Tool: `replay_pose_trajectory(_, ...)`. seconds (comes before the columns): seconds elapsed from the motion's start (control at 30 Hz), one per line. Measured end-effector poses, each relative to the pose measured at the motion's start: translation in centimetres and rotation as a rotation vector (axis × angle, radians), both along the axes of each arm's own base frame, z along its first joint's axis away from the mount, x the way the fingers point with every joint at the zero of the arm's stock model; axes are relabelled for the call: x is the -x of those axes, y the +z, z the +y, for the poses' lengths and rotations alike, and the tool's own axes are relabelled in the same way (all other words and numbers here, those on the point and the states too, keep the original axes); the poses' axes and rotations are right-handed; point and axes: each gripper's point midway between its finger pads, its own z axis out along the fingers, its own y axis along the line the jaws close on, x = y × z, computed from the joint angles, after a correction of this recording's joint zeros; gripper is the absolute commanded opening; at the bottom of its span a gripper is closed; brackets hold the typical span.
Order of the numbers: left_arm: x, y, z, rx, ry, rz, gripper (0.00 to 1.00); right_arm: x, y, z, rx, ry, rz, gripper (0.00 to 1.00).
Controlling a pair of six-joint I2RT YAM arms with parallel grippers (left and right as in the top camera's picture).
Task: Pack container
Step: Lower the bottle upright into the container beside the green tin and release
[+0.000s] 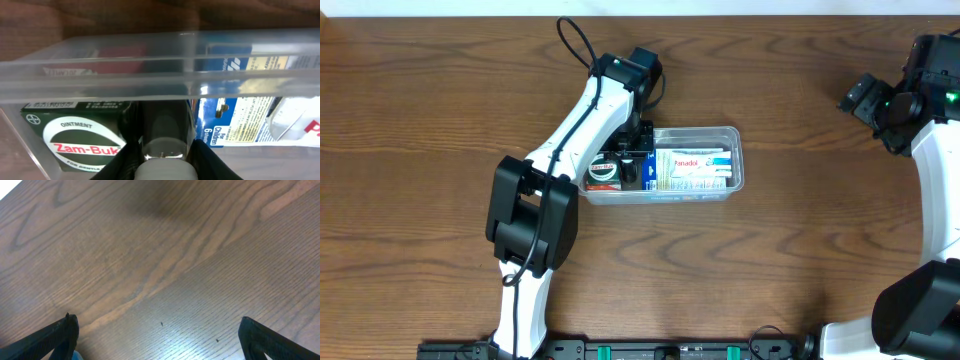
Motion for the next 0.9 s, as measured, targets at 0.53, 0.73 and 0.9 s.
replay_pose_trajectory(0.53, 0.3, -0.1, -0.3, 0.016, 0.001, 0.013, 0.50, 0.0, 0.0, 0.0, 0.000, 0.000, 0.000, 0.99)
replay_pose_trajectory(0.73, 0.4, 0.1, -0.2, 0.012, 0.001, 0.020, 0.50, 0.0, 0.0, 0.0, 0.000, 0.000, 0.000, 0.99)
replay_pose_trajectory(0.9, 0.1, 1.0, -0.3, 0.018, 0.000, 0.008, 0.60, 0.0, 0.0, 0.0, 0.000, 0.000, 0.000, 0.99)
